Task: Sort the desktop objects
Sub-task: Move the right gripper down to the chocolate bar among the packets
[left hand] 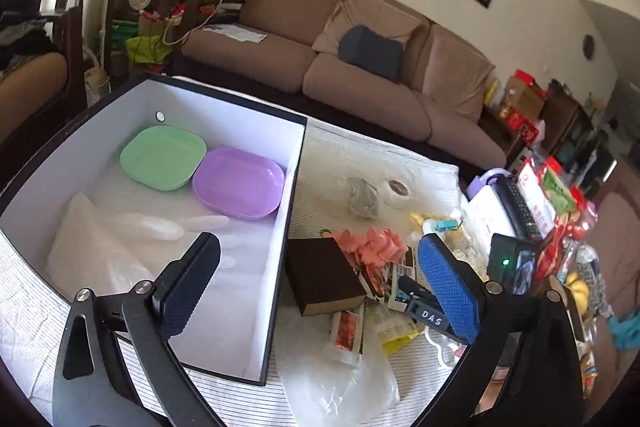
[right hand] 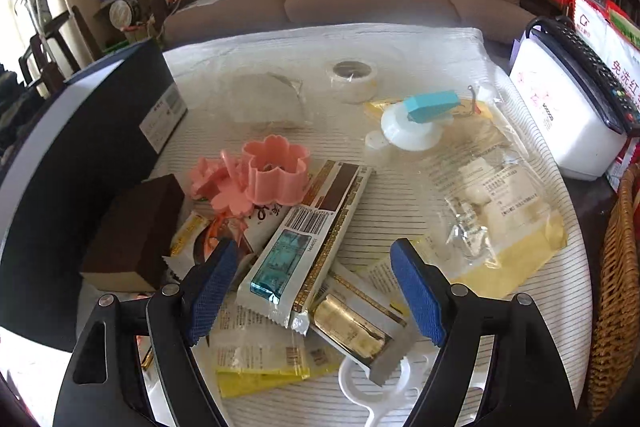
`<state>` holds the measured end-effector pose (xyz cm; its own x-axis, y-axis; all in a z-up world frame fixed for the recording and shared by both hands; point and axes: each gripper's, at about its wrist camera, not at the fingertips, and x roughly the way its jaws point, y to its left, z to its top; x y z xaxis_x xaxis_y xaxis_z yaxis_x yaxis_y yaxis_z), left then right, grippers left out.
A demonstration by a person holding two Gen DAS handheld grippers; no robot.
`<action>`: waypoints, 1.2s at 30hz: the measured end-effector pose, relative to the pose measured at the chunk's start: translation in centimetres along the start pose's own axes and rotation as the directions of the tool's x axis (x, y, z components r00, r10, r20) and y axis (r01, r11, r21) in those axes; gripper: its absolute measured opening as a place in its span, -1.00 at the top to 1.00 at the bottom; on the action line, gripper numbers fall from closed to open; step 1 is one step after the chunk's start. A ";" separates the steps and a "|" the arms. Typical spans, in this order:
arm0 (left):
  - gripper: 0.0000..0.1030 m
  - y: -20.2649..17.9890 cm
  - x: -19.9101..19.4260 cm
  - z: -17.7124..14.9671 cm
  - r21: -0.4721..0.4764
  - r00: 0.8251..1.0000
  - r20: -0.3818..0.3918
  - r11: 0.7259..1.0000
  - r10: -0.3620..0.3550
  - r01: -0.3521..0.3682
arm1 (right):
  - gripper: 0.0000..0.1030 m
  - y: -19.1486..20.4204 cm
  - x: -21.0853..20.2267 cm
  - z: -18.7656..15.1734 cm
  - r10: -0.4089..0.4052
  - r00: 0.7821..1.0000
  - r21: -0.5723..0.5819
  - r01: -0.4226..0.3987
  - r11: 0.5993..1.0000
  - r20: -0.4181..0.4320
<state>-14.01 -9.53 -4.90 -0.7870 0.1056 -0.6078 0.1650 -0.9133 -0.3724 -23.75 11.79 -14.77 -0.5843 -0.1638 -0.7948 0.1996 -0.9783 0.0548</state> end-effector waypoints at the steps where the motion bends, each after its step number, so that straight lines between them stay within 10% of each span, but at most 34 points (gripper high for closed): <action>1: -0.93 0.4 0.3 0.0 -0.014 1.000 -0.016 1.000 -0.001 0.001 | -0.54 0.3 0.7 -0.2 -0.024 1.000 -0.005 0.024 1.000 -0.010; 8: -0.93 0.6 1.6 -0.4 -0.016 0.996 -0.084 1.000 -0.015 0.014 | -0.46 1.1 2.6 -0.7 -0.066 0.997 -0.059 0.064 0.996 -0.031; 14: -0.93 -0.5 2.0 -0.9 0.003 0.993 -0.114 1.000 -0.028 0.029 | -0.01 1.0 1.6 -0.6 -0.030 0.998 -0.069 0.026 0.997 -0.058; 19: -0.93 -1.6 2.7 -1.3 0.005 0.985 -0.160 0.997 -0.069 0.071 | 0.13 -2.1 -1.0 -1.6 0.148 0.986 0.108 -0.140 0.984 -0.077; 22: -0.93 -2.3 3.4 -1.8 -0.022 0.970 -0.205 0.991 -0.131 0.130 | 0.59 -4.2 -3.1 -2.6 0.258 0.963 0.224 -0.236 0.946 -0.077; 28: -0.94 -4.4 4.9 -3.4 -0.044 0.940 -0.281 0.981 -0.193 0.188 | 0.36 -6.3 -6.2 -4.8 0.229 0.971 0.263 -0.204 0.943 -0.067; 36: -0.93 -7.5 4.9 -5.3 0.175 0.966 -0.251 0.978 -0.067 0.113 | 0.24 -8.9 -1.6 -5.8 0.559 0.829 0.540 -0.476 0.694 0.012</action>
<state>-16.02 -0.04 -8.78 -0.6221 0.2618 -0.7378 -0.0318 -0.9501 -0.3103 -20.01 21.49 -17.54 -0.3820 -0.6843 -0.6211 -0.0075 -0.6698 0.7425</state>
